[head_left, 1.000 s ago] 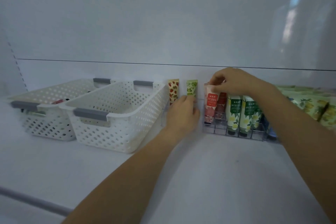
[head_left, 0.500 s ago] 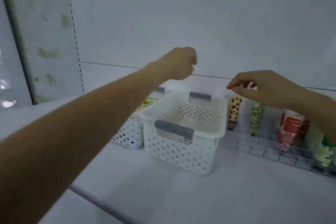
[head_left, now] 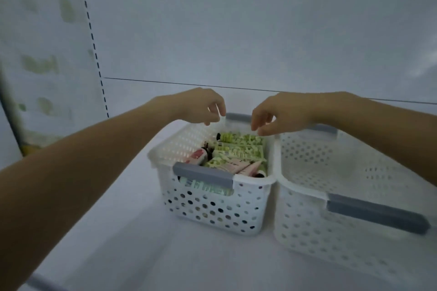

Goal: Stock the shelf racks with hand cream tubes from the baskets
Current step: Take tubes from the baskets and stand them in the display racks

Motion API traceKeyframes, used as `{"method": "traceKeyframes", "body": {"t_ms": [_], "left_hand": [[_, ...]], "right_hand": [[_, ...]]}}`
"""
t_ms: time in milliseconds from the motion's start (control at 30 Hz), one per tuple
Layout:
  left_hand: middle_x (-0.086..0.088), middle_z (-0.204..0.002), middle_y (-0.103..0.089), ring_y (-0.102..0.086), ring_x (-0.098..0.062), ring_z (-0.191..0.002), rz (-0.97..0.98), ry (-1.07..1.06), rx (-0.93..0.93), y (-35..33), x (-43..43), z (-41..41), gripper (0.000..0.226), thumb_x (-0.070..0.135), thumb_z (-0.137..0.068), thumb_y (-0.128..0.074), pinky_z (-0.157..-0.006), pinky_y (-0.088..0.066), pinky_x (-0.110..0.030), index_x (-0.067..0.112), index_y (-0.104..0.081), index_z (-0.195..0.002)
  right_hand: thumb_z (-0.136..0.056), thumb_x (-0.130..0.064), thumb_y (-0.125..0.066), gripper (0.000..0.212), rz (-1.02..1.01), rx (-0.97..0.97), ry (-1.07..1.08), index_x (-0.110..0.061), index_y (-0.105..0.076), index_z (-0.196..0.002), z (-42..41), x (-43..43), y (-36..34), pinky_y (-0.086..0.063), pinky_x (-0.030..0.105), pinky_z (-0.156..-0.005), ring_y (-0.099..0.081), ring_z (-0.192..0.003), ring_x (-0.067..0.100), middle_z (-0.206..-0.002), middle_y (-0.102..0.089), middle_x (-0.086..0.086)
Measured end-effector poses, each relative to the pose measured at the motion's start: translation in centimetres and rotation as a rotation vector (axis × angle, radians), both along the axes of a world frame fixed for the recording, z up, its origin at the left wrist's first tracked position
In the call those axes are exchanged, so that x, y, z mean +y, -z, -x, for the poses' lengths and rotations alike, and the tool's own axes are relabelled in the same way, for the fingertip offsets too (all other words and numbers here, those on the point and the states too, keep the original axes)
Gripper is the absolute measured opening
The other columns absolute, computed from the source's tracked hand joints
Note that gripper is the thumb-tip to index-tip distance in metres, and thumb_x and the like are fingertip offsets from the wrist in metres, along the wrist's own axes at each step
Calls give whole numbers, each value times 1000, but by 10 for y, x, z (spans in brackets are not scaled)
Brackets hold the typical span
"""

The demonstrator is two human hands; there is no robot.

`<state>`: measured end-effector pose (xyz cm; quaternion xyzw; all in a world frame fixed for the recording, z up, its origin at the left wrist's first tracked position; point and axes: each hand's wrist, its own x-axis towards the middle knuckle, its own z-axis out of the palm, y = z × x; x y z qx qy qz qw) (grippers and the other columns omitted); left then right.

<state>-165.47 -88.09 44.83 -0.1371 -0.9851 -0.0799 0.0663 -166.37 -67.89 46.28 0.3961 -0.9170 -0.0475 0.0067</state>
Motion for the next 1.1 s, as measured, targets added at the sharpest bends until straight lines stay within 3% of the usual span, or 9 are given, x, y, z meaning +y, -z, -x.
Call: {"method": "traceKeyframes", "body": {"t_ms": [167,300,467,667,867,1000,1100], "left_hand": [[4,-115,-64,-56,-5,-91,77,171,-94,14,5,36,25,18,-90,-55,-86,-41,-21,18,-61,-115],[-1,-124,-60,-56,-16,-106,152,166,-99,26,8,60,33,26,-92,-53,-89,-40,-24,14,-58,-123],[-3,-110,-59,-48,-15,-86,176,209,-7,35,12,75,24,24,-90,-55,-75,-37,-25,15,-57,-112],[2,-102,-58,-52,-16,-88,241,231,-52,41,12,74,35,32,-84,-64,-77,-42,-27,13,-57,-112],[-6,-93,-63,-53,-21,-81,370,248,-35,38,12,66,20,25,-93,-50,-75,-43,-34,9,-62,-93],[-16,-102,-63,-58,-27,-88,158,186,45,16,0,55,30,20,-97,-40,-79,-44,-35,-3,-60,-102],[-19,-93,-60,-56,-24,-81,-190,168,9,0,-16,47,30,17,-96,-45,-80,-47,-37,-9,-59,-102]], "right_hand": [[-84,-32,-64,16,-68,-126,85,-33,-64,-99,8,-20,7,-45,23,-83,-59,-93,5,-86,-59,-24],[-86,-33,-61,22,-160,-66,160,-29,-66,-108,16,-22,12,-42,20,-75,-57,-85,4,-87,-57,-19],[-86,-32,-62,24,-128,-54,219,-27,-66,-108,18,-18,11,-48,28,-86,-60,-93,12,-98,-63,-10],[-85,-29,-64,24,-115,-55,235,-26,-66,-108,19,-17,9,-48,28,-86,-60,-94,11,-92,-60,-12],[-84,-29,-64,21,-91,-79,252,-27,-67,-105,20,-16,13,-48,27,-84,-62,-92,11,-89,-60,-15],[-86,-30,-63,20,-98,-80,258,-26,-67,-105,24,-18,13,-42,22,-77,-58,-82,5,-85,-59,-17],[-88,-27,-59,26,-133,-65,239,-22,-65,-113,29,-30,16,-43,22,-82,-59,-89,9,-103,-65,-9]]}}
